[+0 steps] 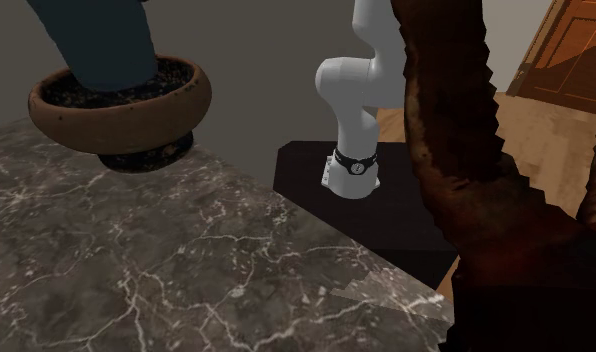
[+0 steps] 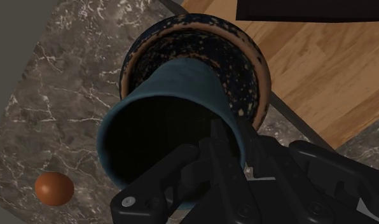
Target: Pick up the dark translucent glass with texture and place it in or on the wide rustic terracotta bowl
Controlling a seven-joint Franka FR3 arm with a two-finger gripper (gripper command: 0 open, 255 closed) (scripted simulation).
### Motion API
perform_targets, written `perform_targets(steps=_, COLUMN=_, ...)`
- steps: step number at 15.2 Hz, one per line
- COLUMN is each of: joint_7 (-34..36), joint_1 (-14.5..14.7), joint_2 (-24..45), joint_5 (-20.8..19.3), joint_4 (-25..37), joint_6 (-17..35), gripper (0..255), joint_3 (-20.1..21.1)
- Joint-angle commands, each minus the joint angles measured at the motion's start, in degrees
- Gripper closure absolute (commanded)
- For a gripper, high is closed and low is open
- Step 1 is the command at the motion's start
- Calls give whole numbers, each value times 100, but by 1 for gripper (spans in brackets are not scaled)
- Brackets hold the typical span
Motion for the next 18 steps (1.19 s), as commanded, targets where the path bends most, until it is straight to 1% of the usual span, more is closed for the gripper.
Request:
perform_targets(steps=1, joint_7=3, joint_1=0, joint_2=-8, joint_5=-2, joint_4=-17, joint_6=14, gripper=255, joint_3=1)
perform_targets(steps=5, joint_7=3, joint_1=0, joint_2=-8, joint_5=-2, joint_4=-17, joint_6=14, gripper=255, joint_3=1)
perform_targets(steps=6, joint_7=3, joint_1=0, joint_2=-9, joint_5=-2, joint_4=-18, joint_6=14, gripper=0, joint_3=2)
perform_targets(steps=11, joint_7=3, joint_1=0, joint_2=-9, joint_5=-2, joint_4=-18, joint_6=14, gripper=0, joint_3=2)
perform_targets(steps=15, joint_7=-147, joint_1=7, joint_2=466, joint_5=127, joint_4=1293, joint_6=-836, gripper=0, joint_3=-39)
perform_targets(steps=18, joint_7=-147, joint_1=6, joint_2=466, joint_5=128, joint_4=1292, joint_6=-836, gripper=0, joint_3=-37)
